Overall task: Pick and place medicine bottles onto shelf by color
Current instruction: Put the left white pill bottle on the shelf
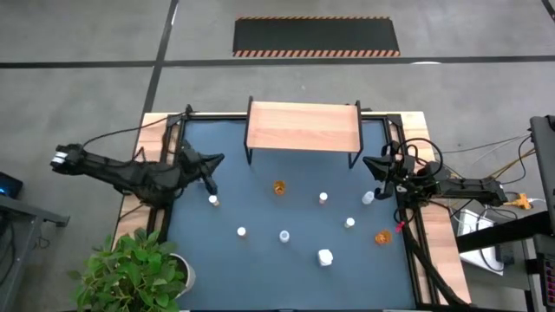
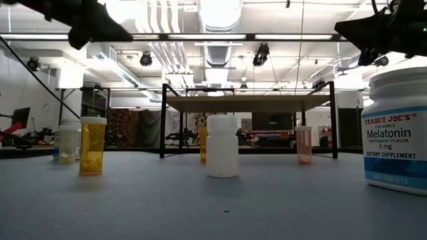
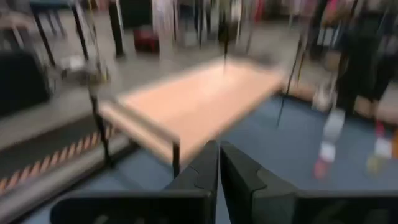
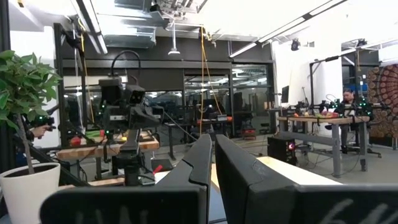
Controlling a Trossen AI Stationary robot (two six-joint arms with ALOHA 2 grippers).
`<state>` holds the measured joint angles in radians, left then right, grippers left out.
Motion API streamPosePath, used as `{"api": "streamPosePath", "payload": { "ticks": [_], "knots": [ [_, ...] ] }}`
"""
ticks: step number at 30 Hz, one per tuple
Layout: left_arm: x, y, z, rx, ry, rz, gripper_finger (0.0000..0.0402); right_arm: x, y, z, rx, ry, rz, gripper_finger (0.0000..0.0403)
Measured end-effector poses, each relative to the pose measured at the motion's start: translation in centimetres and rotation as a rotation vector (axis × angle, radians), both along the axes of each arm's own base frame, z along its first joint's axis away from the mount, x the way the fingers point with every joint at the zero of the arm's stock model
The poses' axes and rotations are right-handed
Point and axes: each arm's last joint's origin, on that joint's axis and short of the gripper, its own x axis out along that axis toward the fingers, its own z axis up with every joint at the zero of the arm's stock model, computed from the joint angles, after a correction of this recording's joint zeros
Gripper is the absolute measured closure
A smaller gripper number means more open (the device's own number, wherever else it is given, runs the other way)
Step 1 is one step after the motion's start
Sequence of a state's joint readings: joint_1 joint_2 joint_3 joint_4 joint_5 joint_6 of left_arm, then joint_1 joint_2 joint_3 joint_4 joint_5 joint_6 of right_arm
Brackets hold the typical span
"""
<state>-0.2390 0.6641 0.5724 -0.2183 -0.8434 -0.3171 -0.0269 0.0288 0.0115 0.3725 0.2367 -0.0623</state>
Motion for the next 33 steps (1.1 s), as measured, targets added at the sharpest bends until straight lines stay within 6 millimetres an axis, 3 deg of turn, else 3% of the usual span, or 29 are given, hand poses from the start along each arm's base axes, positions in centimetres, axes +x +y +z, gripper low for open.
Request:
{"api": "streamPosePath", "payload": {
  "ticks": [8,20,24,33],
  "knots": [
    [-2.1,0.8,1.1,-0.204,0.33,0.081,0.0402,0.0,0.0,0.0,0.001,0.0,0.001,0.039],
    [-1.5,2.3,-1.9,-0.38,0.742,0.123,0.0395,0.0,0.0,0.0,0.034,-0.008,0.014,0.039],
    [-0.9,2.7,-2.3,-0.373,0.825,0.079,0.0353,0.1,0.0,-0.2,0.045,0.005,0.017,0.039],
    [0.3,2.9,-3.6,-0.293,1.025,-0.003,0.0184,0.2,0.0,-0.6,0.077,0.042,0.036,0.039]
  ]
}}
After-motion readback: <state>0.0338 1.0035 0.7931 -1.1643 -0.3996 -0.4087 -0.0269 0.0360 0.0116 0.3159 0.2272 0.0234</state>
